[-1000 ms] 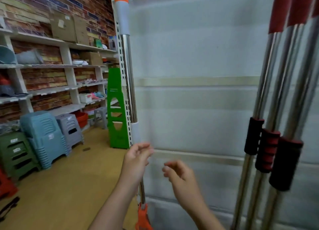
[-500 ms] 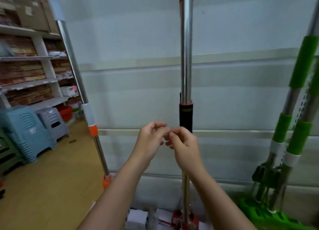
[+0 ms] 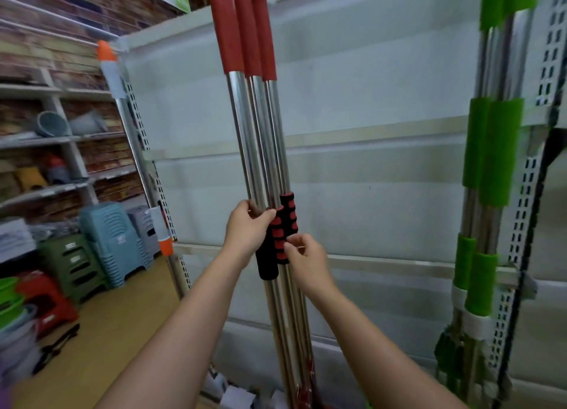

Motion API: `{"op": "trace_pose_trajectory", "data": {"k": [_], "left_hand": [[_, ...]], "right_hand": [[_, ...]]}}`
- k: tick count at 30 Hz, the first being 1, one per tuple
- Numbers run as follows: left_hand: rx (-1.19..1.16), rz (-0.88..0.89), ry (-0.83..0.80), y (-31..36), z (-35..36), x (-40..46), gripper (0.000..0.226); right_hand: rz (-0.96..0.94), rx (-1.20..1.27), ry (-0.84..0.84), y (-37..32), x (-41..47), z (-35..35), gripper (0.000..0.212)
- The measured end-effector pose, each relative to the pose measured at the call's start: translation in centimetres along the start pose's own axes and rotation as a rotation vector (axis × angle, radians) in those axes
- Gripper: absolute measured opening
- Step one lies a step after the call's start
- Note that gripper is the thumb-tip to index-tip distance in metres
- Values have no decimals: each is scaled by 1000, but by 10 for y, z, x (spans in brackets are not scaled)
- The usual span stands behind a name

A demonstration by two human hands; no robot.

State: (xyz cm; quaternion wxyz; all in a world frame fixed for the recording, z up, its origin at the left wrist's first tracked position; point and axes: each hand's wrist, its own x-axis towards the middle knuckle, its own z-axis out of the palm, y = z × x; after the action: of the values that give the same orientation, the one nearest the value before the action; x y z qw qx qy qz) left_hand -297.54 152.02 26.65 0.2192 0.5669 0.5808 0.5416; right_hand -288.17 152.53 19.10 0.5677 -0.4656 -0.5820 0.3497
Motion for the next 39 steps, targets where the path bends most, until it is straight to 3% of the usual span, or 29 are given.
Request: {"op": "trace_pose_trajectory", "data": {"k": [1,9,15,27,33,39], "left_hand": [[37,0,-9,-1,-1,1,29],[163,-38,-31,3,-9,6,27],[151,-39,1,2,-20,2,24],[202,65,27,-6,-31,-3,19],[203,44,7,-6,-31,3,19],[190,20,-12,-2,-32,7,23]], "right_hand": [[1,-7,11,-3,5,0,7],[22,-101,-67,-9,58,2,42],[8,-153,-183,-29,59,5,41],[-42,-233,-190,-36,77,20,25],[-60,-302,-203,-37,76,20,33],[-137,-340,-248,-39,69,17,26]]}}
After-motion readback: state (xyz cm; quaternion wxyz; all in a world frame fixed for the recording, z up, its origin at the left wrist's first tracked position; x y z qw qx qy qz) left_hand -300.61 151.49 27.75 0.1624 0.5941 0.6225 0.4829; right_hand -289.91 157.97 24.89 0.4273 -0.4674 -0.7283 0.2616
